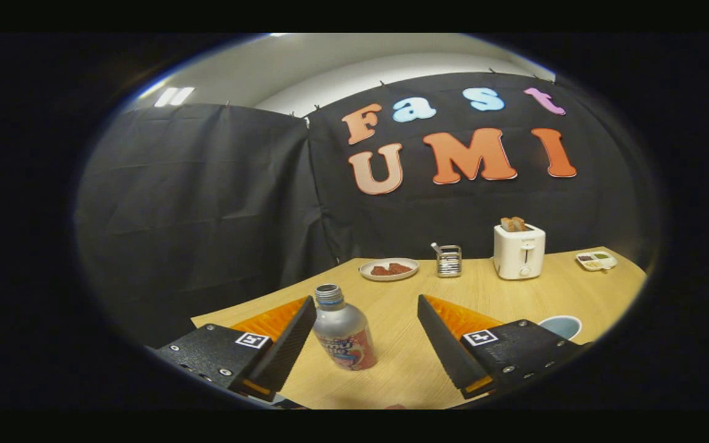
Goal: Take the bottle from table, then pour the juice into the cup, finally place the bottle on the coaster
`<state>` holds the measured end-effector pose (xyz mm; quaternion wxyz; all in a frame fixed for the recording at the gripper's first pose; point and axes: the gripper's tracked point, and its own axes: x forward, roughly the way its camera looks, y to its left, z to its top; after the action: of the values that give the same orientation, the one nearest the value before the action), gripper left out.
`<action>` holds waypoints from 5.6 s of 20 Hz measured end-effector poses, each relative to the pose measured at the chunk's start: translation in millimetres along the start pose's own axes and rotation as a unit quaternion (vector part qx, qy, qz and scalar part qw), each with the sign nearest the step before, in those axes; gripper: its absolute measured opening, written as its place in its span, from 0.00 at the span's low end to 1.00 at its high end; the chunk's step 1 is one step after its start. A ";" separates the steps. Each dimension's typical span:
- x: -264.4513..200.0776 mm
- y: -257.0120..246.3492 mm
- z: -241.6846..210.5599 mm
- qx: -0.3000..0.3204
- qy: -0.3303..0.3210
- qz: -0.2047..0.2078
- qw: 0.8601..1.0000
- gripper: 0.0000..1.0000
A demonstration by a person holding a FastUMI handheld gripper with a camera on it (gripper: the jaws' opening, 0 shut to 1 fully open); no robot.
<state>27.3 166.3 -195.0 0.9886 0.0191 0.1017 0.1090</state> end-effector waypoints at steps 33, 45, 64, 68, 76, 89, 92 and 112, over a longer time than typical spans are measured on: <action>30.7 11.6 -55.0 0.089 0.079 -0.040 0.992 0.81; 13.0 -25.5 -28.9 0.282 0.055 -0.010 0.958 0.81; -18.2 -71.6 -23.8 0.512 0.024 0.029 0.858 0.80; -22.7 -75.2 -27.1 0.576 0.023 0.038 0.816 0.80; -28.7 -92.5 -31.0 0.663 0.014 0.038 0.748 0.80; -41.6 -89.8 -18.4 0.742 -0.001 0.072 0.667 0.80; -43.3 -88.4 -16.8 0.750 -0.004 0.076 0.657 0.80; -39.8 -90.8 -1.9 0.784 -0.014 0.106 0.612 0.79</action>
<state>8.1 69.0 -194.4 0.5799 0.7987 0.1320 0.0915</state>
